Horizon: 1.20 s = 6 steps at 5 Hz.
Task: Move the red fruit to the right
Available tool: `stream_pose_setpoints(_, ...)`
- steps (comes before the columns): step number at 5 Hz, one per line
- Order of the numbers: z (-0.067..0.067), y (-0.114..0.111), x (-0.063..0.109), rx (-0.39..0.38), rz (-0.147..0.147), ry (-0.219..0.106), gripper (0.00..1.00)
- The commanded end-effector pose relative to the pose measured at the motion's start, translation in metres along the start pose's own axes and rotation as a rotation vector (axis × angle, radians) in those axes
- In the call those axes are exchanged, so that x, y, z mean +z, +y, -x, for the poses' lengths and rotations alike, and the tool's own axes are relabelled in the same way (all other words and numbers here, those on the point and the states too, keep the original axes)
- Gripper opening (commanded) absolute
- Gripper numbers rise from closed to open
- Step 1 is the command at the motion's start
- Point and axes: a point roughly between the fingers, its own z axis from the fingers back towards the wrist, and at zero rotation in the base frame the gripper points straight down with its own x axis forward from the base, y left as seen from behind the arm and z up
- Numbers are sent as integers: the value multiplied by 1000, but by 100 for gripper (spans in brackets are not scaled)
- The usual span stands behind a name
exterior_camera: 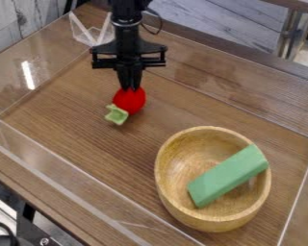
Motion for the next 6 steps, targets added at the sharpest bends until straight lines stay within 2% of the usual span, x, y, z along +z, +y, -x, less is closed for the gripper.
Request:
stream_pose_setpoints(1, -1, -4, 15, -7, 22, -63, 0)
stream_pose_setpoints(3, -15, 1, 7, 74, 15, -57, 0)
stream_pose_setpoints(5, -24, 0, 0, 110, 9, -45, 0)
stream_pose_setpoints(6, -30, 6, -15, 116, 9, -34, 0)
